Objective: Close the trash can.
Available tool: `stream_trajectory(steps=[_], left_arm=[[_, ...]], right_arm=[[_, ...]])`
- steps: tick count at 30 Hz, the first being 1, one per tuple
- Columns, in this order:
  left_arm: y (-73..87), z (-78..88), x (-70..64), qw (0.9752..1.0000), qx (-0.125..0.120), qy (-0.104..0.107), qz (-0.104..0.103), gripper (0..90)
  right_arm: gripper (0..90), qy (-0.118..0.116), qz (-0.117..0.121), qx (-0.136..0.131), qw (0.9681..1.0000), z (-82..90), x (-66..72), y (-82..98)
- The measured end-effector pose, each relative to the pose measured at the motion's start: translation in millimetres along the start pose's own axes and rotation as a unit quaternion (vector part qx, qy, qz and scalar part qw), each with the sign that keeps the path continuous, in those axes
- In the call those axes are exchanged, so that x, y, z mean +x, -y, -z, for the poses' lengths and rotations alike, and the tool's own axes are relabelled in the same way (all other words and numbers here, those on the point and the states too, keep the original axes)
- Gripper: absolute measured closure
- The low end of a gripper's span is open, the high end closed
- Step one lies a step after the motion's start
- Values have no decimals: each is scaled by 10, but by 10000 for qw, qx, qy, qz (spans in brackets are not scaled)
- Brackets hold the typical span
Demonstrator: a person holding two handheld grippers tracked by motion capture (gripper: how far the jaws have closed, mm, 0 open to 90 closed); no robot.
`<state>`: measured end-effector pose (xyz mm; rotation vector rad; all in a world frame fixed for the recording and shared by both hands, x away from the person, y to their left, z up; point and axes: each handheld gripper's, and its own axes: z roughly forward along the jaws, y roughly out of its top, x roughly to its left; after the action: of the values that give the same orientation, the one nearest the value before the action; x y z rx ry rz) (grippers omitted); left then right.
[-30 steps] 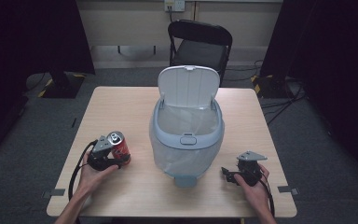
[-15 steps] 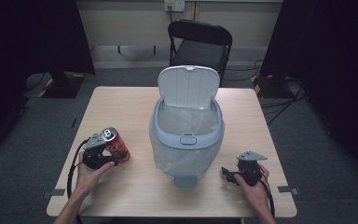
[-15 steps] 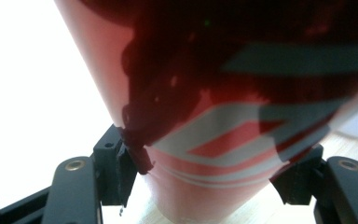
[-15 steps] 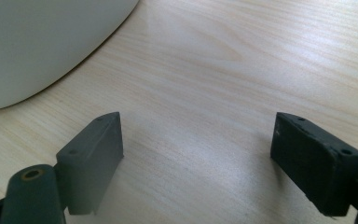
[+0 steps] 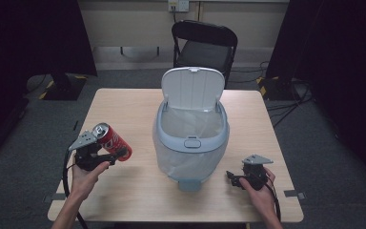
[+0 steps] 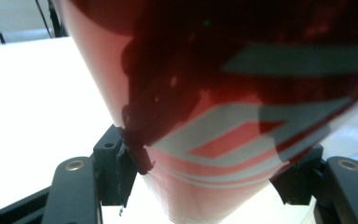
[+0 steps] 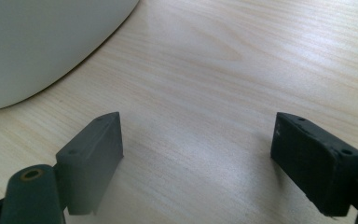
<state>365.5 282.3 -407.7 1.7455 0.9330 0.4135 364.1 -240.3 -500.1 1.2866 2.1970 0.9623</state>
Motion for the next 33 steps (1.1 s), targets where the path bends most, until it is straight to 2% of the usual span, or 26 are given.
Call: stream_trajectory(steps=[6, 9, 12, 19, 20, 28, 33], left_arm=[[-154, 89, -126, 9995, -245, 198, -44, 342], [-254, 118, -259, 9988, -325, 280, -228, 342], [-334, 155, -330, 9981, -435, 327, -285, 342], [-619, 255, -419, 9946, -809, 407, -507, 342], [-658, 261, -433, 9941, -872, 413, -486, 342], [-977, 283, -569, 9880, -1292, 576, -627, 341], [-1147, 264, -657, 9849, -1437, 655, -712, 341]], right_arm=[[157, 1, 1, 0, 10000, 0, 0, 0], [157, 0, 1, -1, 10000, 0, 0, 0], [157, 1, 2, 0, 10000, 0, 0, 0], [157, 1, 3, 0, 10000, 0, 0, 0], [157, 0, 2, 0, 10000, 0, 0, 0], [157, 1, 2, 0, 10000, 0, 0, 0], [157, 1, 2, 0, 10000, 0, 0, 0]])
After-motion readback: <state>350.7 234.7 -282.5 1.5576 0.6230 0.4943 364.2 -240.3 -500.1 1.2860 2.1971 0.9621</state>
